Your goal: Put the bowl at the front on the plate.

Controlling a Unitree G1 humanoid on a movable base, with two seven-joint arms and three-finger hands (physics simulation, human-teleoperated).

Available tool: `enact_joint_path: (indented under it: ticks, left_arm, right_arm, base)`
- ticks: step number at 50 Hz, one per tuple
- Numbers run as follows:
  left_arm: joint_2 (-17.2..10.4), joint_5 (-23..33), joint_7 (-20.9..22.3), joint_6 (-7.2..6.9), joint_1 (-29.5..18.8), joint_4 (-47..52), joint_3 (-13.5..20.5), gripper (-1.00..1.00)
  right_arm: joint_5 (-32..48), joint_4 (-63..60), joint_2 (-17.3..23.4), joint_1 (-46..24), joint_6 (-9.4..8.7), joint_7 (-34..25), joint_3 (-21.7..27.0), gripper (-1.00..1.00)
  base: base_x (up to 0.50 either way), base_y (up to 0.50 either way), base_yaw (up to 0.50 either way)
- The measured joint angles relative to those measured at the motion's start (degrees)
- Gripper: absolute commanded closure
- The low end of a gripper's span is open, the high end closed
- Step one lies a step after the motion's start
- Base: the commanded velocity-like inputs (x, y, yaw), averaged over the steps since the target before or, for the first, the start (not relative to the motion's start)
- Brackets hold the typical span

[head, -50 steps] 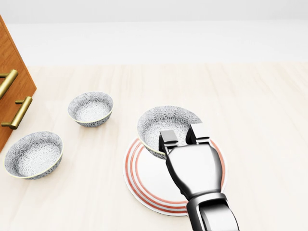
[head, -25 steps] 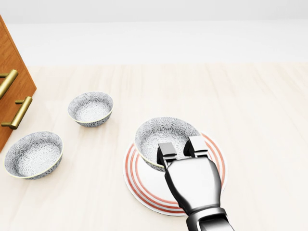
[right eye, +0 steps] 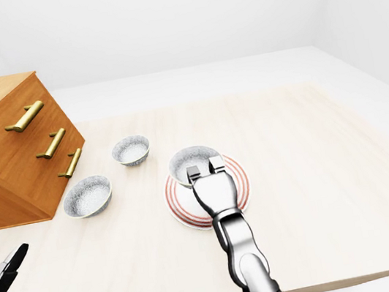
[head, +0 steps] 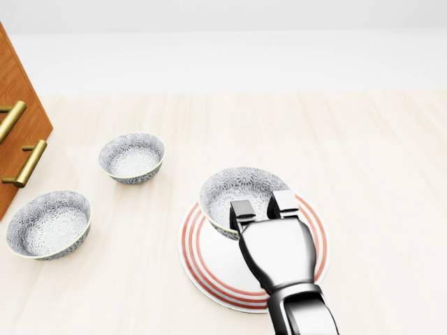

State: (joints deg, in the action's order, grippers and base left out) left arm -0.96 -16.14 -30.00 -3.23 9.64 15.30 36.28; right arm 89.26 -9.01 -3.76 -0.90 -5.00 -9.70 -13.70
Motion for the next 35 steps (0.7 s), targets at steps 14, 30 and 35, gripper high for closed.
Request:
enact_joint_path:
  ticks: [14, 30, 35]
  left_arm:
    - [0.03, 0.00, 0.00, 0.19, -0.06, -0.18, 0.05, -1.00]
    - [-0.11, 0.04, 0.00, 0.85, -0.14, -0.89, -0.25, -1.00]
    - [-0.14, 0.02, 0.00, 0.76, -0.12, -0.83, -0.28, -1.00]
  right_arm:
    - [-1.86, 4.73, 0.18, -1.75, 0.00, 1.57, 1.02, 1.00]
    - [-2.76, 6.21, 0.59, -2.13, 0.00, 2.36, 1.46, 1.00]
    - [-2.51, 5.86, 0.69, -2.13, 0.00, 2.35, 1.66, 1.00]
  base:
    - [0.00, 0.00, 0.00]
    - [0.00, 0.00, 0.00]
    - [0.00, 0.00, 0.00]
